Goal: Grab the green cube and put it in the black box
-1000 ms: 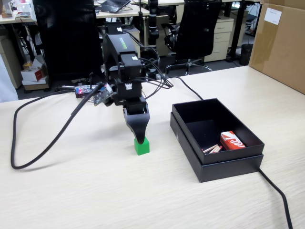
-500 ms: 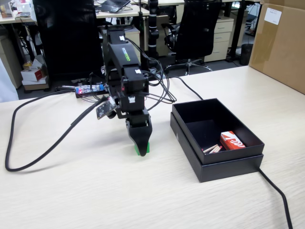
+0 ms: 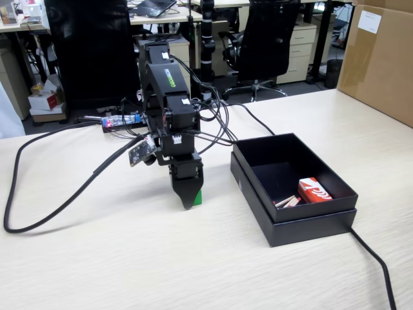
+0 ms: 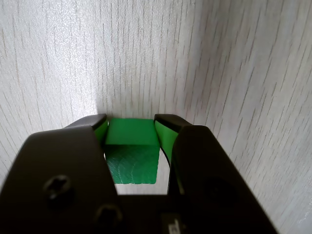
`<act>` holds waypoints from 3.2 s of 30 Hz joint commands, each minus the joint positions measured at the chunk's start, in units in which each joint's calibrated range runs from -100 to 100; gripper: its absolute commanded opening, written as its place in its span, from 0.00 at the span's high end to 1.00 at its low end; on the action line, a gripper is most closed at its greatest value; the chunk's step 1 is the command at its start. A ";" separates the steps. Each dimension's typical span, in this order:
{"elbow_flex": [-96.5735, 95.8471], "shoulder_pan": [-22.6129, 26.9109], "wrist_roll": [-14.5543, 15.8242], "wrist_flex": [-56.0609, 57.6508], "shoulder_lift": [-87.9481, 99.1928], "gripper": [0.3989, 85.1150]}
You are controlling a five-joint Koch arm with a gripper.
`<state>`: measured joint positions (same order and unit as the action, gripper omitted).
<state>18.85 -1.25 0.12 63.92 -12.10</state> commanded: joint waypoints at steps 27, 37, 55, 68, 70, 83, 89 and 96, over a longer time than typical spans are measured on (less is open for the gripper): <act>21.22 18.36 7.57 1.87 15.83 0.99; 21.22 18.17 8.30 1.87 -1.38 0.99; 16.33 18.07 9.57 2.13 -7.12 0.72; 15.87 16.56 9.57 1.52 17.44 0.41; 14.24 15.92 8.55 -0.20 23.98 0.42; -20.30 8.30 4.05 -15.75 68.84 0.44; -41.97 5.13 1.32 -25.34 85.25 0.44; -61.37 3.52 1.27 -33.90 100.40 0.42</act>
<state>-42.77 2.71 1.49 35.04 82.78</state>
